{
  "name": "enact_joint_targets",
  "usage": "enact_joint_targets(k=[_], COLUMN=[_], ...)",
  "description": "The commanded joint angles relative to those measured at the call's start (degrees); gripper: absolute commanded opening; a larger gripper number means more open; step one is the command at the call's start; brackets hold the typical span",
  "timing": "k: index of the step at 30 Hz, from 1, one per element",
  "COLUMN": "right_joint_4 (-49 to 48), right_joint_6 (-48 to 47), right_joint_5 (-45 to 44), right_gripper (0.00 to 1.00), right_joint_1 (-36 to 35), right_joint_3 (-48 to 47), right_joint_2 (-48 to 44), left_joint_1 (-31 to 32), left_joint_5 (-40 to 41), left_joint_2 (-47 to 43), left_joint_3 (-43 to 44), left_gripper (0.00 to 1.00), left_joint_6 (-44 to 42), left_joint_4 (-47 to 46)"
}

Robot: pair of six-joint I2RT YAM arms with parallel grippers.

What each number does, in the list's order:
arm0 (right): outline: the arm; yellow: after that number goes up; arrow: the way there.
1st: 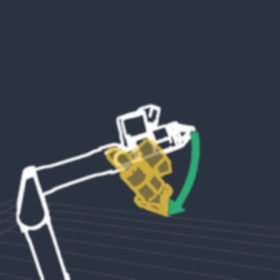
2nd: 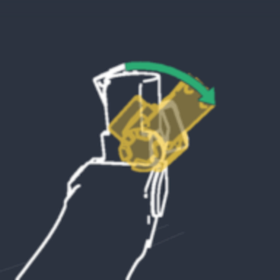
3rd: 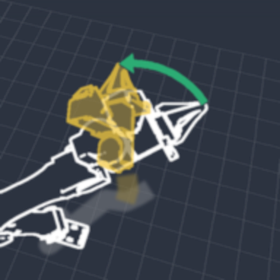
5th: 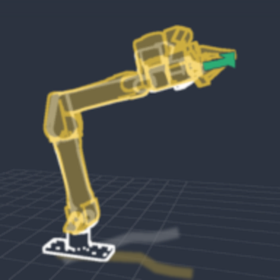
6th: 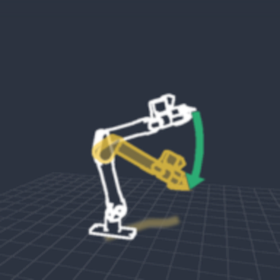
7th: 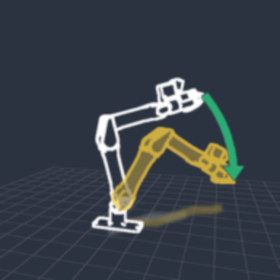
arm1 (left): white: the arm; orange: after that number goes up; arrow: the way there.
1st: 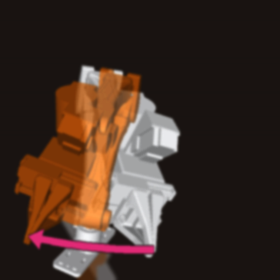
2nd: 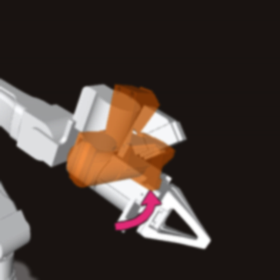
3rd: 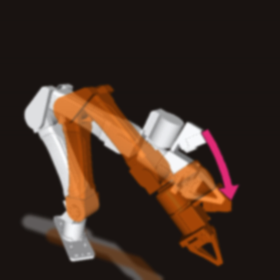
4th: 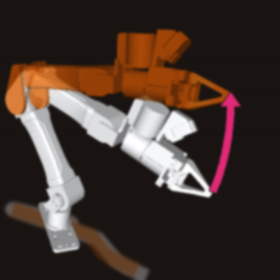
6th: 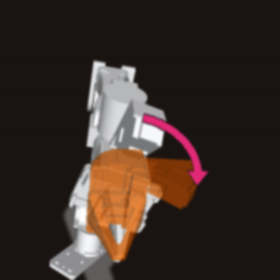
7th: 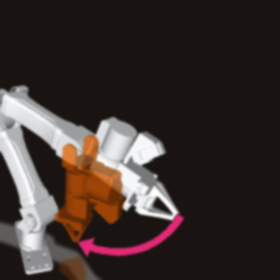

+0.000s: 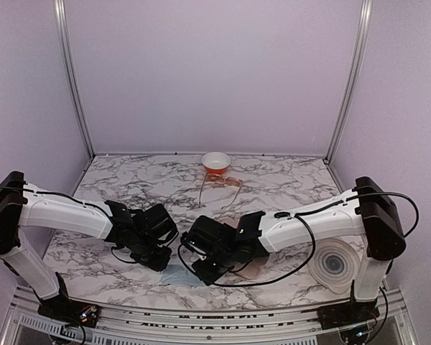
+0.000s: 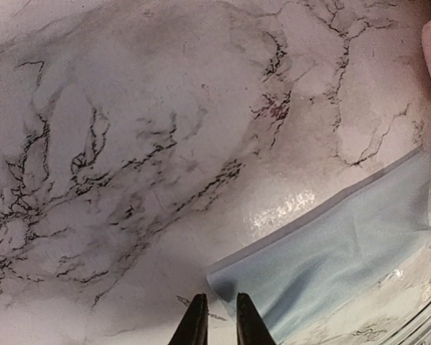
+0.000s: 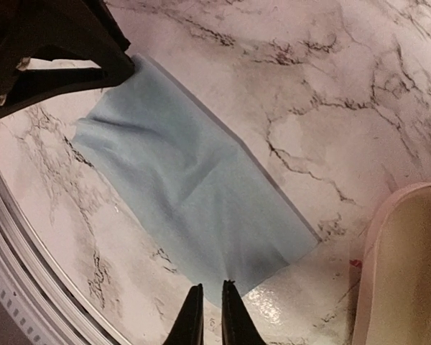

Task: Organize the sunglasses
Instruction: Fold the glasses cleaning cloth at the center of the board.

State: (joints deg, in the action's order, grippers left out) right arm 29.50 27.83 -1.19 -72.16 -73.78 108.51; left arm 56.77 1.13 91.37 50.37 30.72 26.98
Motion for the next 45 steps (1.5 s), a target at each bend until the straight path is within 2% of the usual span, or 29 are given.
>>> enact_joint_targets(k=[1,18,34,39,43,45], right_joint_4=[-2.4,-6.5,-6.2,-6.2,-6.1,-5.9], right_joint_6=[-1.0,-0.2,-0.1,-0.1,-0.2,-0.1], right_joint_5=[-0.3,2.4,2.3,2.3,2.4,2.4], right_gripper=[0.09,0.06,0.04,0.04,0.04,0.03], right_joint_1=[-0.4,-0.4,-0.4,-0.4,-0.4,-0.5], right_joint_3=[-1.6,4.3,5.3,5.4,5.4,5.4], right_joint_2=[-0.4,3.0,3.6,3.8,4.2,4.4], left_joint_1=[-0.3,-0.3,-0.3,-0.3,-0.3,-0.3], left_joint_5=[0.5,-0.5,-0.4,0.1,0.3,0.5], left_joint_2=[1.6,2.1,4.0,3.1,3.0,2.9], left_joint_3=[-0.1,0.3,0.3,0.3,0.3,0.3], left_gripper=[0.15,0.18,0.18,0.12,0.0,0.0], left_joint_6=[0.4,1.0,1.4,1.5,1.5,1.5], left_joint_4=[-0.7,-1.4,-2.6,-2.6,-2.6,-2.6])
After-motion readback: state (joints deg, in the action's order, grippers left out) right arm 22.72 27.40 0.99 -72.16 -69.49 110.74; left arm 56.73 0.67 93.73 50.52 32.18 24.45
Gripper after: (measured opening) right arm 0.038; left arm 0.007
